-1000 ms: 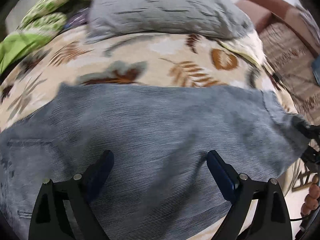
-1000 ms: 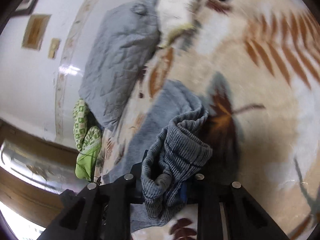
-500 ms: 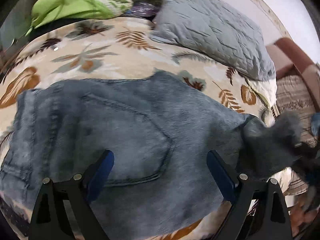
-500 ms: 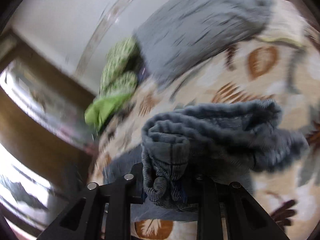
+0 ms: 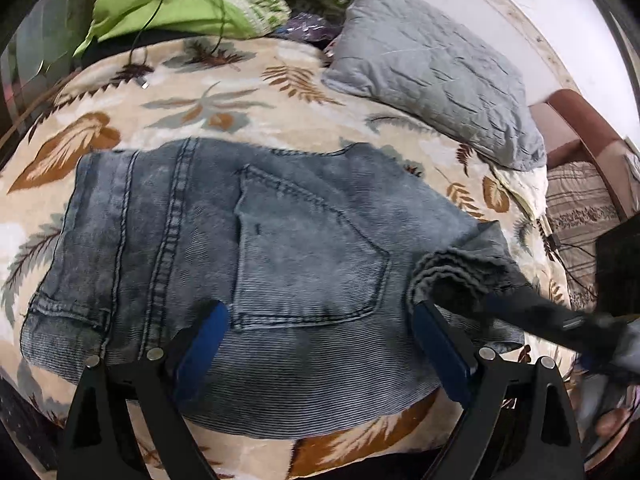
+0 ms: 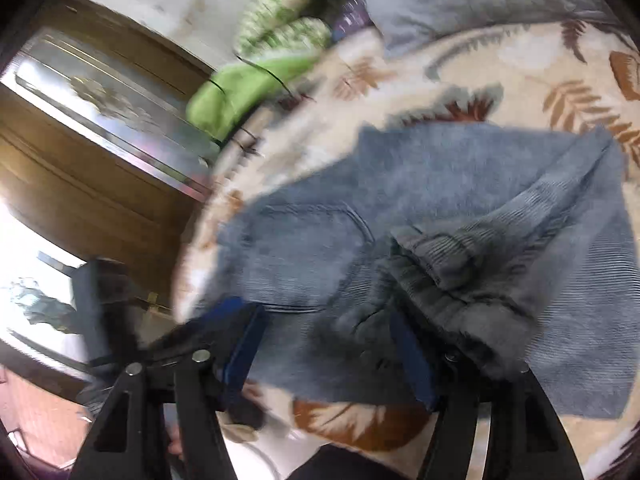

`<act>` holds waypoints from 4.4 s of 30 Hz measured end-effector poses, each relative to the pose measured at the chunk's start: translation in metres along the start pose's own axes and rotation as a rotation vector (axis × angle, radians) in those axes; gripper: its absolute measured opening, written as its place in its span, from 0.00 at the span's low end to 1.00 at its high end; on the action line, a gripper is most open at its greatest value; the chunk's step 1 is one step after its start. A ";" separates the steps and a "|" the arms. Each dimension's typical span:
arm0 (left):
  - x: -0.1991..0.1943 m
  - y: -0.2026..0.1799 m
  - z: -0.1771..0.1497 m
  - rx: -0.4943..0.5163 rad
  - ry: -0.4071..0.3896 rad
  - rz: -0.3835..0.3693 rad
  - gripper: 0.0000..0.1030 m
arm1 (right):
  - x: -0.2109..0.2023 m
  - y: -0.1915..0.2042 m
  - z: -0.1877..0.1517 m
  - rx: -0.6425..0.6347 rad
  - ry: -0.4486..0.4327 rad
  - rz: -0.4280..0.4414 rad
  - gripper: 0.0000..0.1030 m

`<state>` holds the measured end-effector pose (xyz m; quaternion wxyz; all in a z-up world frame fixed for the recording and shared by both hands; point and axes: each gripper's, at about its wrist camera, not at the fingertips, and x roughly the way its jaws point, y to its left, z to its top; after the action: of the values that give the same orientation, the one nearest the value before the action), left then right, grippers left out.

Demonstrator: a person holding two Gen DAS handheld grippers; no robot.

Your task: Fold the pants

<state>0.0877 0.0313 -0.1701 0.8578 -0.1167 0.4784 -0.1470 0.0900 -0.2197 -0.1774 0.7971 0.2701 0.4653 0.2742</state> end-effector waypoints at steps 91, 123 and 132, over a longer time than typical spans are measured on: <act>-0.050 0.157 -0.049 -0.589 -0.062 -0.026 0.90 | 0.041 -0.055 -0.024 0.059 -0.035 0.210 0.57; -0.085 0.059 0.002 -0.221 -0.239 0.052 0.13 | 0.076 0.029 -0.002 -0.295 -0.032 -0.025 0.30; -0.093 -0.031 0.016 0.030 -0.270 0.026 0.13 | 0.014 -0.009 0.013 -0.114 -0.208 0.113 0.22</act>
<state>0.0508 0.0377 -0.0778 0.9178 -0.1165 0.3580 -0.1259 0.1086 -0.2186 -0.1863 0.8385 0.2770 0.3476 0.3153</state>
